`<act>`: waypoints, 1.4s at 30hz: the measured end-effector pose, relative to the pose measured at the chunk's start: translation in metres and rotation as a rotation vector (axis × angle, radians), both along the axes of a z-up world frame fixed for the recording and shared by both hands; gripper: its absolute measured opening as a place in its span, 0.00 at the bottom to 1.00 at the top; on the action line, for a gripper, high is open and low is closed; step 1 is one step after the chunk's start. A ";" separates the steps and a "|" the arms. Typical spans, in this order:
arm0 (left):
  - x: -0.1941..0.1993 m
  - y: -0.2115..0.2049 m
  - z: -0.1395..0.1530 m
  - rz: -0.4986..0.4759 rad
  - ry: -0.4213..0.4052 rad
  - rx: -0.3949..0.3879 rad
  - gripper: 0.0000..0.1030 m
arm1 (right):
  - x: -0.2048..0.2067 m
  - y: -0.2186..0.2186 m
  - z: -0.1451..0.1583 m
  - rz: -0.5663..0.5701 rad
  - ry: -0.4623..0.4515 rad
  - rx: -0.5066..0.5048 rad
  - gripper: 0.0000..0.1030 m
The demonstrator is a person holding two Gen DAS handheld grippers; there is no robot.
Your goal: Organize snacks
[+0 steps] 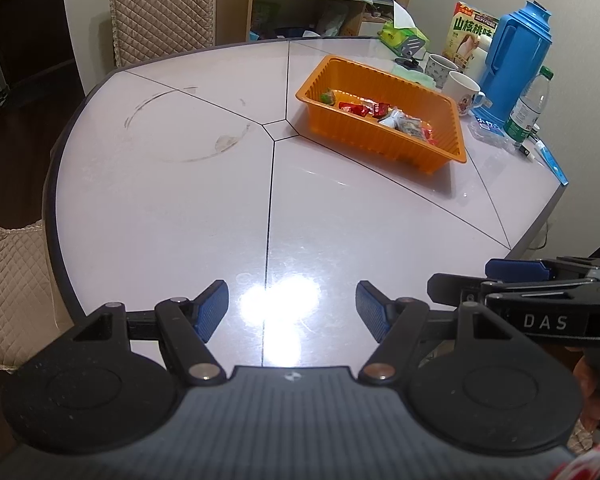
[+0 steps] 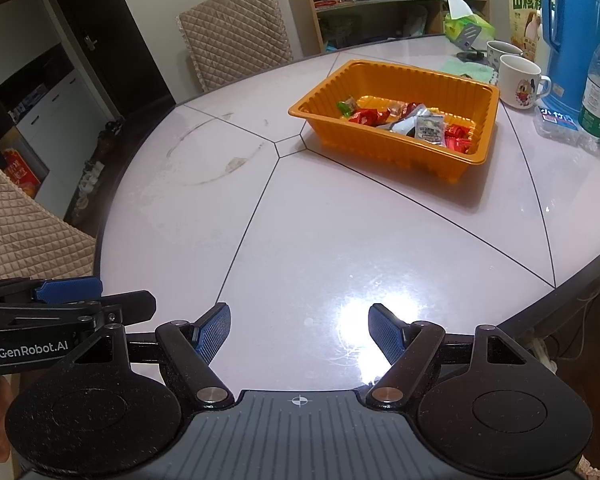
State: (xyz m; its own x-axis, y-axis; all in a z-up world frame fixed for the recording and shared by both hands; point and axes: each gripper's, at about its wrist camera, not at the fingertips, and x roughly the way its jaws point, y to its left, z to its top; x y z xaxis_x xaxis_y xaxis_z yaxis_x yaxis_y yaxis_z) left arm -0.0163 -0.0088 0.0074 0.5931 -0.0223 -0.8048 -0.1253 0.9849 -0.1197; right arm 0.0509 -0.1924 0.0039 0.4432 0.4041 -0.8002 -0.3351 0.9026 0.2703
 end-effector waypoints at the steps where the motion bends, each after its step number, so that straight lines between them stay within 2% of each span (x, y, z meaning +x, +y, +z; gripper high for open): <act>1: 0.000 -0.001 0.000 0.000 0.000 0.000 0.66 | 0.000 0.000 0.000 0.000 -0.001 0.000 0.73; 32: 0.003 -0.003 -0.002 -0.001 0.004 0.000 0.66 | 0.005 -0.008 -0.003 0.000 0.009 0.000 0.73; 42: 0.018 -0.007 -0.007 0.000 0.021 -0.003 0.66 | 0.019 -0.012 -0.005 0.004 0.028 -0.004 0.73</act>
State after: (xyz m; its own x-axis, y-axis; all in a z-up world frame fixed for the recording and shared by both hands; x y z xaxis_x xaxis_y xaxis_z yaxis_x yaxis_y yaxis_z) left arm 0.0019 -0.0160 0.0008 0.5762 -0.0251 -0.8169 -0.1276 0.9845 -0.1202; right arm 0.0699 -0.2040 -0.0015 0.4189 0.4022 -0.8141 -0.3308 0.9025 0.2757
